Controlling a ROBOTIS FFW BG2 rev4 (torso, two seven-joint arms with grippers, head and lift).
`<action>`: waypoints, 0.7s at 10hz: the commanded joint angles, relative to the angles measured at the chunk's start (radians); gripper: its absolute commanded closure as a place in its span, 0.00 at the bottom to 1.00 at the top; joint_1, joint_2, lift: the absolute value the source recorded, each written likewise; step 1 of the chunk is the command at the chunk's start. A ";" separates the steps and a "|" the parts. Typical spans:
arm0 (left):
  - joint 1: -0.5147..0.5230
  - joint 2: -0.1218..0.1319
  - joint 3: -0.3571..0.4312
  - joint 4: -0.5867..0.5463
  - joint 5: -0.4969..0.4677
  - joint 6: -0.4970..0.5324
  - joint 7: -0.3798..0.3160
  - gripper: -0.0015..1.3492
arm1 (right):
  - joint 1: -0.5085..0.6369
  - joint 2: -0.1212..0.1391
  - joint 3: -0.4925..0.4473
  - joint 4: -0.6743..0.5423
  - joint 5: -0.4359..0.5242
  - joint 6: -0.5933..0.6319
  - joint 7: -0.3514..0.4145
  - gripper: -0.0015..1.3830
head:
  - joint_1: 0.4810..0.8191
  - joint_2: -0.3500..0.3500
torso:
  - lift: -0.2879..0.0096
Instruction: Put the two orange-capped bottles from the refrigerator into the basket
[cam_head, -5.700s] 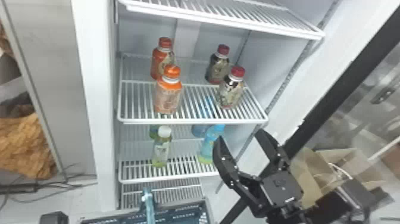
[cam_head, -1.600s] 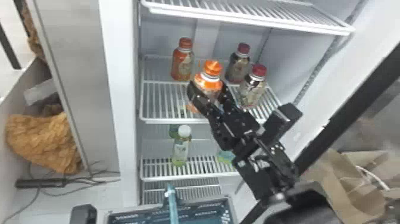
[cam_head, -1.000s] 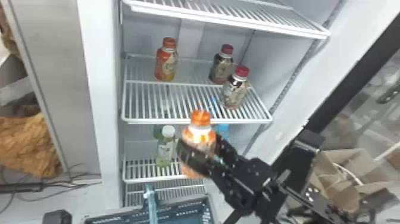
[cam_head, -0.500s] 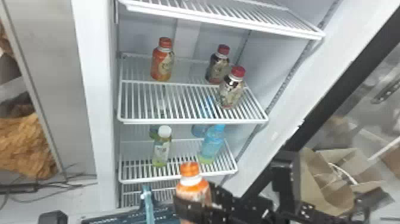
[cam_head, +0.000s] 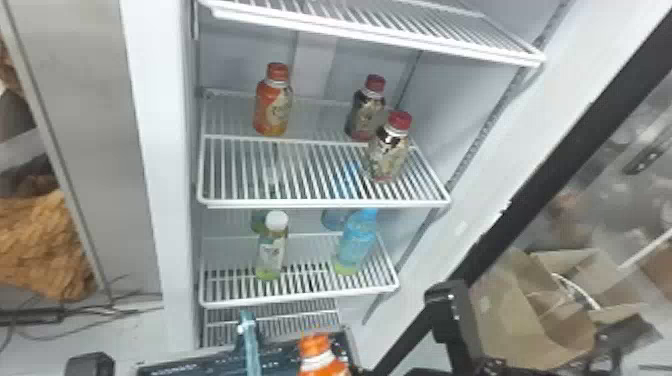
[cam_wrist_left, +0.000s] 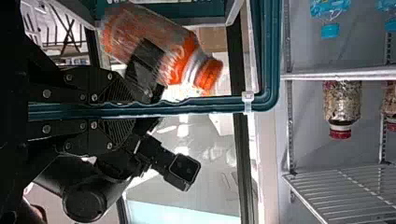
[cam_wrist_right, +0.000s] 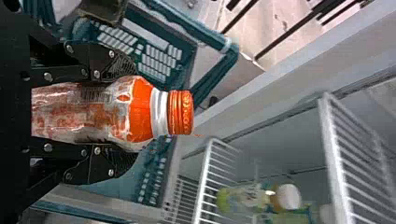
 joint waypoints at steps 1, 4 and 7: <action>-0.002 0.001 -0.002 0.000 -0.001 0.000 0.000 0.90 | -0.050 -0.013 0.029 0.051 0.015 0.061 0.020 0.63 | 0.63 0.00 | 0.83; 0.000 0.001 0.000 0.000 -0.001 0.000 0.000 0.90 | -0.069 -0.013 0.031 0.054 0.041 0.053 0.027 0.04 | 0.63 0.00 | 0.83; 0.003 -0.001 0.004 0.000 0.001 0.000 0.000 0.90 | -0.069 -0.012 0.027 0.037 0.053 -0.045 0.027 0.07 | 0.63 0.00 | 0.83</action>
